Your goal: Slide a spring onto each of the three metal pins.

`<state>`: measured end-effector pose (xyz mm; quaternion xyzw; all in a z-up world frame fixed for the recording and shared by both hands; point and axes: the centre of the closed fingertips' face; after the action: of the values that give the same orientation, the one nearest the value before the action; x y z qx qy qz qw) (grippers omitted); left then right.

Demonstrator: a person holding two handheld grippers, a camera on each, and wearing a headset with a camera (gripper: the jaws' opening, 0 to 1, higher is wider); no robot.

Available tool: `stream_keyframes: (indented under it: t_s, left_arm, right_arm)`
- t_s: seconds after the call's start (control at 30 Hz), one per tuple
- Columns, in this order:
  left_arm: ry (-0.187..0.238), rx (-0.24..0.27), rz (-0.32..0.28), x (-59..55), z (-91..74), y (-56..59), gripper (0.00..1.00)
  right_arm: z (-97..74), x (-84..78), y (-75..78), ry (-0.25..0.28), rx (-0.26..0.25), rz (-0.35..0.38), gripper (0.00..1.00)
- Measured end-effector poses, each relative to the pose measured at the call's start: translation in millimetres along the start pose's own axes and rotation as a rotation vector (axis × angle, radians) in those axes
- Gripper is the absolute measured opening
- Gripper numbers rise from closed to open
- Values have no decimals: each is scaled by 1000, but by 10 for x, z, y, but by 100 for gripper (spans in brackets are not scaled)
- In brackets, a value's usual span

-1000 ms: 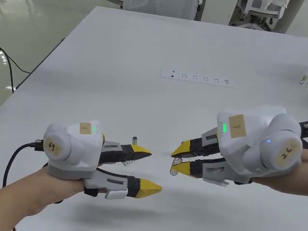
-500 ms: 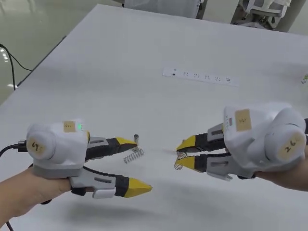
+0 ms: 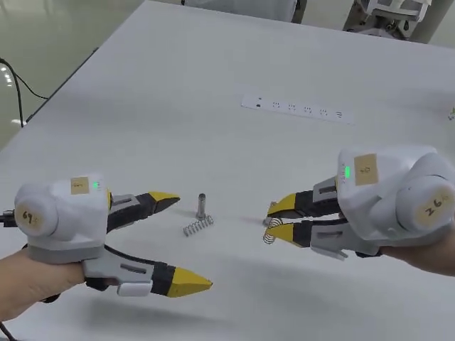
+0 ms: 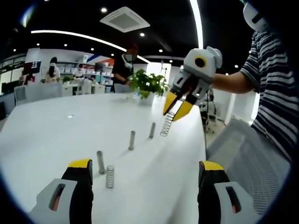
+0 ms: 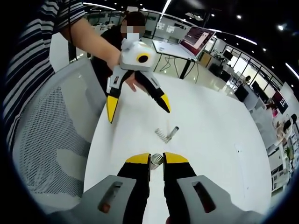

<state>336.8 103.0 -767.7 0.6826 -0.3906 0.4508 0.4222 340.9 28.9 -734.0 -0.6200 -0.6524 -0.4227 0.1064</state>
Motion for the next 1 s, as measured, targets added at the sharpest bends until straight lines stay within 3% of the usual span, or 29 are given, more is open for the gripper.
stream_keyframes:
  t_s: [0.17,0.77,1.0]
  left_arm:
    - [14,25,1,-6,-53,-45,98]
    - [28,51,15,-11,-110,-73,98]
    - [28,60,11,-21,-138,-74,98]
  right_arm:
    - [-6,-26,34,-4,-10,10,7]
    - [4,-183,140,-34,-25,68,7]
    - [38,-237,245,-52,-5,242,7]
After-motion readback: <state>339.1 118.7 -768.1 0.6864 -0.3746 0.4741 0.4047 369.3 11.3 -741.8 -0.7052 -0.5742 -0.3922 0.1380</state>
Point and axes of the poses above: the centre of the closed fingertips' face, and the gripper's own axes: z roughly forward along the fingers, y roughly to its right, x roughly out of its top, and after that the axes turned 13 degrees about -x, right-handed
